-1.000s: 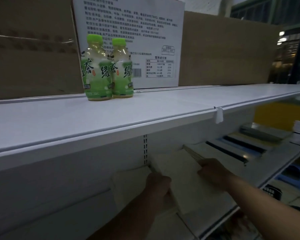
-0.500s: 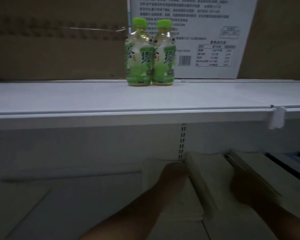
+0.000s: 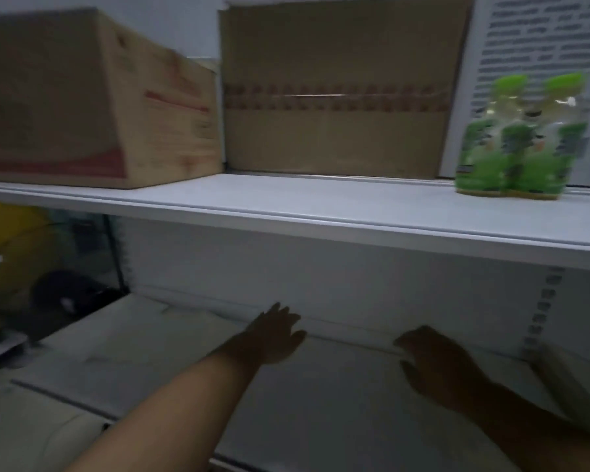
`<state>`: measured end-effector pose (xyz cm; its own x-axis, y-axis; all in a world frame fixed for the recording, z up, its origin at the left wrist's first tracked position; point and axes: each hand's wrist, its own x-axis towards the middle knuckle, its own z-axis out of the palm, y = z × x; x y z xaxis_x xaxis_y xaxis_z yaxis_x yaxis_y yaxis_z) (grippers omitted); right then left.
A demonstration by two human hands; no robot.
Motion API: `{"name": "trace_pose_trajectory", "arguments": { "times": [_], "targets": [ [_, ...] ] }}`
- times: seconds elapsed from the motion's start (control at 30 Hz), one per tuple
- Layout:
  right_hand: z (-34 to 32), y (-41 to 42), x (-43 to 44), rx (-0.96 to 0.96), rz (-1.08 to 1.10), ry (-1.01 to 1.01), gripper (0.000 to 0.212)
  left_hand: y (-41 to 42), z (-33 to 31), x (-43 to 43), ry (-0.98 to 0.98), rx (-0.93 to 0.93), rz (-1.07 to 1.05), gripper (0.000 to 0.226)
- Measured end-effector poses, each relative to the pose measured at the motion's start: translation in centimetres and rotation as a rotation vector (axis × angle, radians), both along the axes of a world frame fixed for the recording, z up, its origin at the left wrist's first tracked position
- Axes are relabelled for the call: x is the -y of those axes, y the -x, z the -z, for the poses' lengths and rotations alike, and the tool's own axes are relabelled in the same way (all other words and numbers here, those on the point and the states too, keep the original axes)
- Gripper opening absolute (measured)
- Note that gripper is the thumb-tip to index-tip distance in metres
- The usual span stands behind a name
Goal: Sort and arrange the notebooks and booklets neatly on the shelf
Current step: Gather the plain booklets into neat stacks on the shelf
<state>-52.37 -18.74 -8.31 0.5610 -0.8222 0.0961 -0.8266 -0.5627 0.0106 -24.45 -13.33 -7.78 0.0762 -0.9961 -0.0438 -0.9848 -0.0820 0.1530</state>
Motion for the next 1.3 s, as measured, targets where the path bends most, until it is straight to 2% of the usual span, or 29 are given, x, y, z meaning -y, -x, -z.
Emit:
{"name": "trace_pose_trajectory", "arguments": {
  "times": [0.03,0.07,0.1,0.2,0.33,0.5,0.63,0.73,0.83,0.9,0.93,1.03,1.17,1.23,1.3],
  "targets": [
    [0.7,-3.3,-0.4,0.033,-0.109,0.168,0.039,-2.5,0.5,-1.1,-0.007,0.037,-0.065,0.058],
    [1.4,-6.5,-1.2,-0.015,-0.140,0.032,0.050,-5.4,1.1,-2.5,-0.021,0.054,-0.117,0.058],
    [2.0,-9.8,-1.9,-0.009,-0.181,0.009,0.056,-8.4,1.9,-4.0,-0.043,0.067,-0.167,0.058],
    [3.8,-17.3,-3.7,-0.055,-0.207,-0.163,0.059,-15.1,3.4,-8.5,-0.125,0.046,-0.276,0.058],
    [5.7,-24.4,-4.7,-0.059,-0.201,-0.220,0.060,-21.8,4.7,-12.2,-0.138,-0.034,-0.330,0.057],
    [7.2,-28.7,-3.2,0.095,0.010,-0.285,0.072,-24.8,5.4,-14.1,-0.061,-0.209,-0.293,0.051],
    [7.8,-29.2,-1.0,0.080,0.150,-0.377,0.094,-25.6,5.9,-14.3,-0.036,-0.283,-0.253,0.045],
    [7.1,-29.4,0.9,0.066,0.159,-0.416,0.117,-26.8,6.3,-13.4,0.008,-0.333,-0.282,0.037],
    [6.1,-29.3,2.2,0.063,0.159,-0.460,0.111,-27.2,6.1,-12.7,0.067,-0.383,-0.306,0.032],
    [6.3,-29.2,3.5,0.237,0.141,-0.612,0.113,-27.4,5.5,-12.5,0.091,-0.408,-0.314,0.030],
    [6.5,-29.2,4.2,0.368,0.134,-0.679,0.107,-27.8,5.1,-12.3,0.101,-0.403,-0.312,0.029],
    [5.1,-29.9,4.5,0.715,0.053,-0.838,0.046,-29.2,3.2,-11.2,0.186,-0.374,-0.302,0.028],
    [1.1,-32.9,4.1,0.856,-0.212,-0.921,0.029,-30.0,0.0,-9.5,0.333,-0.394,-0.211,0.038],
    [-0.2,-35.5,3.2,0.848,-0.339,-0.915,0.020,-30.2,-1.7,-8.6,0.181,-0.405,-0.164,0.051],
    [-0.5,-38.3,2.1,0.815,-0.413,-0.890,0.019,-30.6,-2.9,-8.3,-0.086,-0.323,-0.164,0.055]
  ]
}}
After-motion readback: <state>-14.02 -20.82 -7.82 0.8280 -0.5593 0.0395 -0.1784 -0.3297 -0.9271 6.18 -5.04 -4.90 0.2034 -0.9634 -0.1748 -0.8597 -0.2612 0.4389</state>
